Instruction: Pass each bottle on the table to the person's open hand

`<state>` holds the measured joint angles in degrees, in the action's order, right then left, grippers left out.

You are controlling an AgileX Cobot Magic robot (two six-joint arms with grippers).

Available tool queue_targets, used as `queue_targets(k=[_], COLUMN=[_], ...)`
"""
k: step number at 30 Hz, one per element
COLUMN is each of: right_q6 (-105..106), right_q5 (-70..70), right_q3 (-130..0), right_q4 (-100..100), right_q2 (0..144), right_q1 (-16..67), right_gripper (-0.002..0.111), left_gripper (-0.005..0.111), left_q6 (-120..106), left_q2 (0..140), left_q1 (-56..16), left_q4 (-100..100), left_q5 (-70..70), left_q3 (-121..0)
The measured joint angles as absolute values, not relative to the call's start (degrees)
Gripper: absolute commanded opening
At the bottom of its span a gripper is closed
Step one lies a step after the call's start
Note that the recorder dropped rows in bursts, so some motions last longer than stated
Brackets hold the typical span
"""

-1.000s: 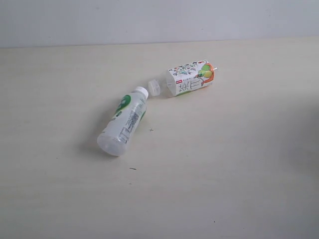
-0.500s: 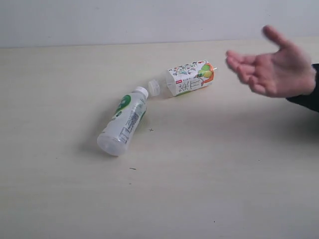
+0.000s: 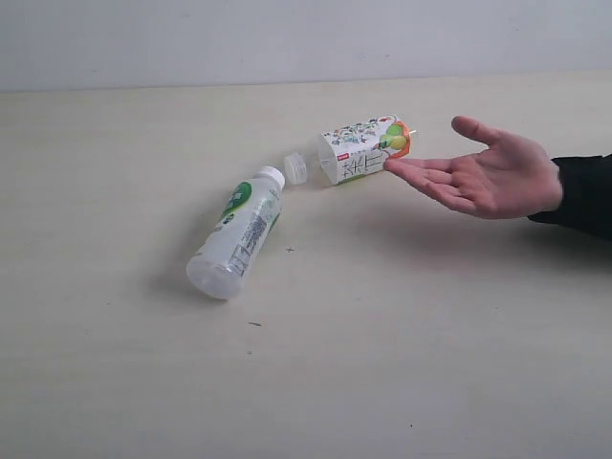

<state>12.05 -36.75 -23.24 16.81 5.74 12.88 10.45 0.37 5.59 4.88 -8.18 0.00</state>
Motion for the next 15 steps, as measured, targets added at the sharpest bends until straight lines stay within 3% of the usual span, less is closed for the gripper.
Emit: queue_targets(k=[6, 15], right_q6=[12.05, 12.05], right_q5=[-36.75, -36.63], right_q3=[-23.24, -23.24], right_q4=[16.81, 16.81], right_q2=[5.74, 5.74], right_q1=[12.88, 12.88], right_gripper=[0.0, 0.0], left_gripper=[0.007, 0.007], left_q6=[25.83, 29.03], left_q2=[0.37, 0.37], left_q1=[5.59, 5.59], left_q4=[2.76, 2.51], left_q5=[-4.54, 1.89], left_q3=[0.0, 0.0])
